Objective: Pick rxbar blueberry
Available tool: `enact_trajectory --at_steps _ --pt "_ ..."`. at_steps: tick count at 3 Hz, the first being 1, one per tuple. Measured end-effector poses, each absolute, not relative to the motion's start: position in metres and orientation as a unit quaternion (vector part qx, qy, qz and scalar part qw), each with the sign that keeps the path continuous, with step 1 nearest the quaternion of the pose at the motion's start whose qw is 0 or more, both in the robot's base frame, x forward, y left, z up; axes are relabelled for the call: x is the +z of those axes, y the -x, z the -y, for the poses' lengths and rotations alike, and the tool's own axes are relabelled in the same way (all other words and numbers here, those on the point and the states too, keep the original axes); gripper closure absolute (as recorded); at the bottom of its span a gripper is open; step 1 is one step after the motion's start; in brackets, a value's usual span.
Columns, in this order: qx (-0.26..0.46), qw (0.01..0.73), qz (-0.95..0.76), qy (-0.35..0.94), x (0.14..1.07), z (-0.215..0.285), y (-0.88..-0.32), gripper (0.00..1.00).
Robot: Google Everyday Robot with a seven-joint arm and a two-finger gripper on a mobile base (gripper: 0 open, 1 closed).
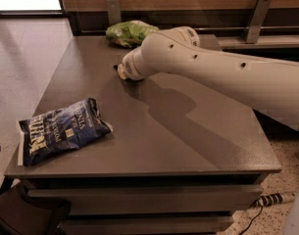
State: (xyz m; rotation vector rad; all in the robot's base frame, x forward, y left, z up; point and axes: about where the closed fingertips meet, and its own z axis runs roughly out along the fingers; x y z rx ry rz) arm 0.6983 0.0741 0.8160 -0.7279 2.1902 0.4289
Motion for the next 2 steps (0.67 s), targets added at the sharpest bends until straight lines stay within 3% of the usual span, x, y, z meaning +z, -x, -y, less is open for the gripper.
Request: enact_trajectory --at_steps 2 --pt "0.169 0.387 -0.86 0.286 0.816 -0.0741 -0.6984 1.0"
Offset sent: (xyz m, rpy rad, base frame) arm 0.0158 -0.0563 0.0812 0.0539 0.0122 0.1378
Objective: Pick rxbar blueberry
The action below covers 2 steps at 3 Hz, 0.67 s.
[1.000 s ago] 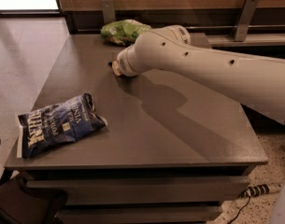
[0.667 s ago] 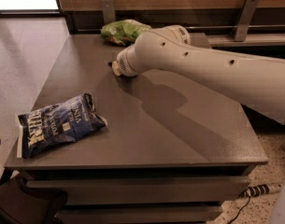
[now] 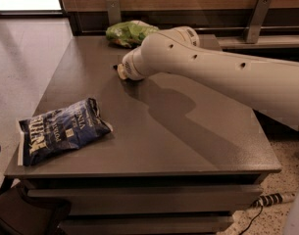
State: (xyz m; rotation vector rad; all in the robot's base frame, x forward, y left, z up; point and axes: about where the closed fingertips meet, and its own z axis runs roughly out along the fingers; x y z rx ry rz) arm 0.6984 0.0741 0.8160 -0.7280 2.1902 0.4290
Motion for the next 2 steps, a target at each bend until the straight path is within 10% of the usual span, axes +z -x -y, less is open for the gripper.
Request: enact_trajectory --at_steps 2 --pt "0.169 0.387 -0.86 0.286 0.816 -0.0742 -0.6983 1.0"
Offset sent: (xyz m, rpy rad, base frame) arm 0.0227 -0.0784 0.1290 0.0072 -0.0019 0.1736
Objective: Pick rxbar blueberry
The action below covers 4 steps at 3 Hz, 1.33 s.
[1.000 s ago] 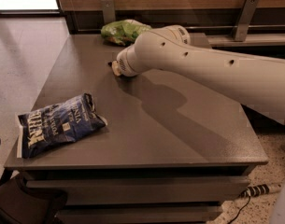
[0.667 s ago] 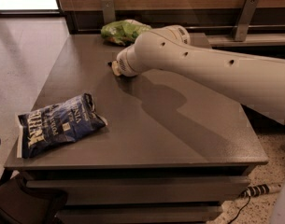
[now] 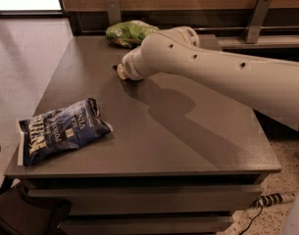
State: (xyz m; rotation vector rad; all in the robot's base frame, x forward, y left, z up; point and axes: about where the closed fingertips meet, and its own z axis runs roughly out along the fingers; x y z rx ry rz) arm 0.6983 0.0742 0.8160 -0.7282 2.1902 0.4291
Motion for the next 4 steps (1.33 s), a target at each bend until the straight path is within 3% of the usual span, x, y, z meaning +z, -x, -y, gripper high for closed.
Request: enact_trajectory --at_steps 2,4 --pt "0.158 0.384 -0.849 0.328 0.857 -0.059 -0.689 1.0" --pt "0.202 0.382 -0.809 0.398 0.893 -0.043 -0.684 1.0"
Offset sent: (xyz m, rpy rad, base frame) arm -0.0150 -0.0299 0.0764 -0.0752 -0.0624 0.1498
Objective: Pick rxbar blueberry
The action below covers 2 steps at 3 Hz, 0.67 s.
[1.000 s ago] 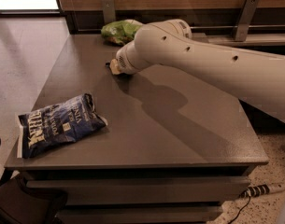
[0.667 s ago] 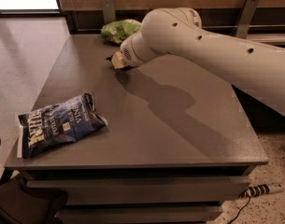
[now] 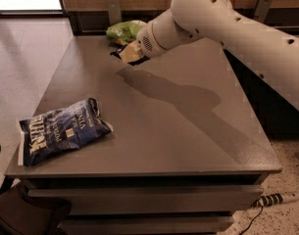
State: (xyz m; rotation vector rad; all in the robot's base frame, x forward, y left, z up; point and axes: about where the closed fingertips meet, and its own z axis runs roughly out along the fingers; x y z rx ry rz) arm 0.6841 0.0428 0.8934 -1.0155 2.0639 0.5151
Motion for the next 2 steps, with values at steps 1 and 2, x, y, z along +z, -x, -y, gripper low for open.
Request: enact_trajectory --at_steps 1,2 --pt "0.215 0.387 -0.78 0.443 0.92 -0.03 -0.676 1.0" --pt "0.219 0.4 -0.757 0.468 0.943 -0.016 -0.663 1.0"
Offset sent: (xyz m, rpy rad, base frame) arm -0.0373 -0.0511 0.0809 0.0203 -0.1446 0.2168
